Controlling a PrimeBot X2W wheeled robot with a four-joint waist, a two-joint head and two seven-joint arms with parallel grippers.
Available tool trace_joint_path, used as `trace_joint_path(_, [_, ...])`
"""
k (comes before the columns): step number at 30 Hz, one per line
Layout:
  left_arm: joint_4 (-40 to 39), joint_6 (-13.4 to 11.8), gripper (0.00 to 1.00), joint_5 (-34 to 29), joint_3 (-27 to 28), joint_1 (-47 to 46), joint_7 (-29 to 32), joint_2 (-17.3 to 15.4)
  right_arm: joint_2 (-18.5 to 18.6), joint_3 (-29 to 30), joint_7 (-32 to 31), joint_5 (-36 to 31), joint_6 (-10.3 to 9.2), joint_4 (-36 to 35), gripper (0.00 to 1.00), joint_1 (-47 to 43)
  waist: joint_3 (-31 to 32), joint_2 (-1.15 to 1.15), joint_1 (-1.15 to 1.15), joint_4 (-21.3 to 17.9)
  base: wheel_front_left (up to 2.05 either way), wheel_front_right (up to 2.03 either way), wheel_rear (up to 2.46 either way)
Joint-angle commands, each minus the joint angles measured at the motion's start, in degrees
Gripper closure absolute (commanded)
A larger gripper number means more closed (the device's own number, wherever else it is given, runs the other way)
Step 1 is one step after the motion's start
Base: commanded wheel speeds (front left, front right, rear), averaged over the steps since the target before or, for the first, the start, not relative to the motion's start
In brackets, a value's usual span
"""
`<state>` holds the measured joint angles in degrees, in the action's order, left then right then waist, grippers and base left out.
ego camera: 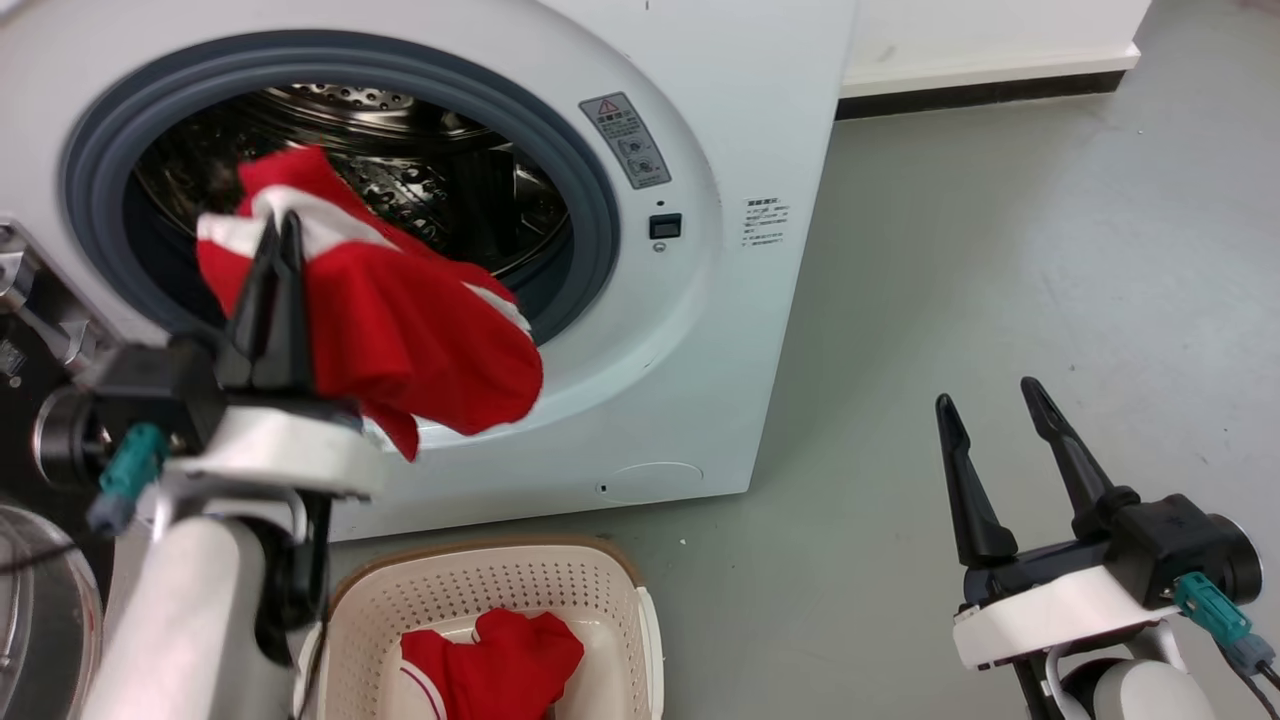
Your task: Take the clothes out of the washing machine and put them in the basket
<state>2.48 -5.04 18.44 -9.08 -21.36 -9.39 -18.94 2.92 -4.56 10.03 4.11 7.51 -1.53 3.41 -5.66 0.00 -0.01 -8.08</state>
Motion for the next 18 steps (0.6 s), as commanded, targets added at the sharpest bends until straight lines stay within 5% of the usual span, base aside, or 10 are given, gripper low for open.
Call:
trace_joint_path(1, [-2.04,-0.73,1.00,0.09,-0.40,2.83,0.69,0.54,-0.08,0.18,-0.16,-0.19,-0.04,-0.46,0.00,-0.67,0.05,0.00,0.01,0.65,0.00,0.00,0.00])
trace_joint_path(9, [-8.49,-2.94,1.00,1.76,-3.34,16.12,4.02,2.94,-0.08,-0.49,-1.11,-1.20,-0.05,-1.59,0.00,-0.38,-1.44,0.00,0.01,2.09,0.00,0.00,0.00])
trace_joint_path(18, [0.51,-0.91,1.00,4.52,-8.47,22.85,3.01,7.29,-0.08,-1.50,-1.30,-1.44,-0.04,-2.23,0.00,1.70,-5.60,0.00,0.01,2.41,0.00,0.00,0.00])
